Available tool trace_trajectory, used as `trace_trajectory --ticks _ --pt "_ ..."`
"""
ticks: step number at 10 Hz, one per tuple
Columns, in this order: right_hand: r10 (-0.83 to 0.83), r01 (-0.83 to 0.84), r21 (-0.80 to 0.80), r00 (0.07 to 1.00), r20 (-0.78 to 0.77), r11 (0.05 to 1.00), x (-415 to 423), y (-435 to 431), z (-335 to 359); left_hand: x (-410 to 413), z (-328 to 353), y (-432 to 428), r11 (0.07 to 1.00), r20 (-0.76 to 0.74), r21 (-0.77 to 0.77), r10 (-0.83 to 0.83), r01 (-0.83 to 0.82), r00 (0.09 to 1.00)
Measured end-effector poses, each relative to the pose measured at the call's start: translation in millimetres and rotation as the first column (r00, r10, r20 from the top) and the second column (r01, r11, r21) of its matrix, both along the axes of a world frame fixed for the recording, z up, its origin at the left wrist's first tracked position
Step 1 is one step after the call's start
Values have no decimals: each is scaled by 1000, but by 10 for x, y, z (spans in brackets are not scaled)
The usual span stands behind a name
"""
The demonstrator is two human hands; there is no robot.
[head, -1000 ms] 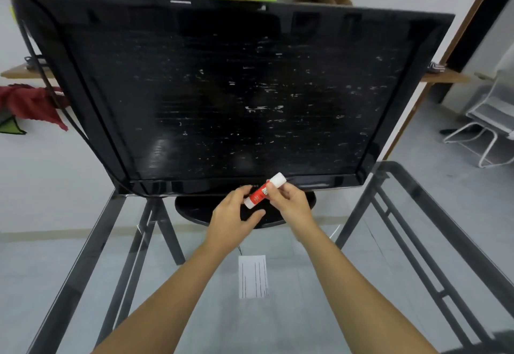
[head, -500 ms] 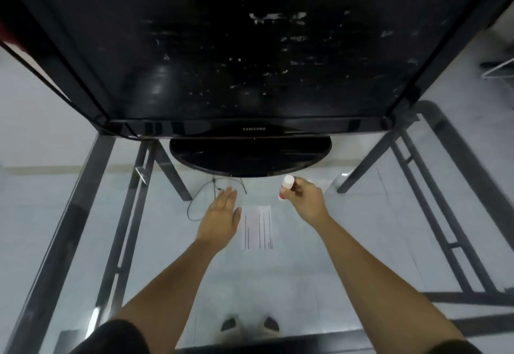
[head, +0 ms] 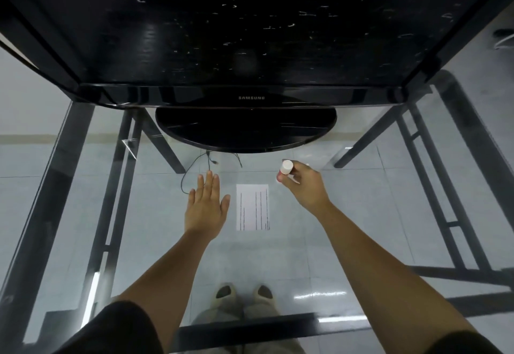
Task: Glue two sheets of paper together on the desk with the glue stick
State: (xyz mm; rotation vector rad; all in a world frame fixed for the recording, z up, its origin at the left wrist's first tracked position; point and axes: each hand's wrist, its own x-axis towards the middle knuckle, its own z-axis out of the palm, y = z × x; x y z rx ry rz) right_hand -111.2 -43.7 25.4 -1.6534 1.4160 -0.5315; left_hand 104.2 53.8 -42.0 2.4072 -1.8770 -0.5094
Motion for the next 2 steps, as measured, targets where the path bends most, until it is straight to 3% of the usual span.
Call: trace_trajectory --ticks 1,2 --pt "26 -25 31 999 -21 999 -14 -36 -6 12 27 -10 1000 0 24 -7 7 1000" --pt "-67 68 171 998 -8 983 -42 -61 115 53 144 -53 1000 -13 -13 -20 19 1000"
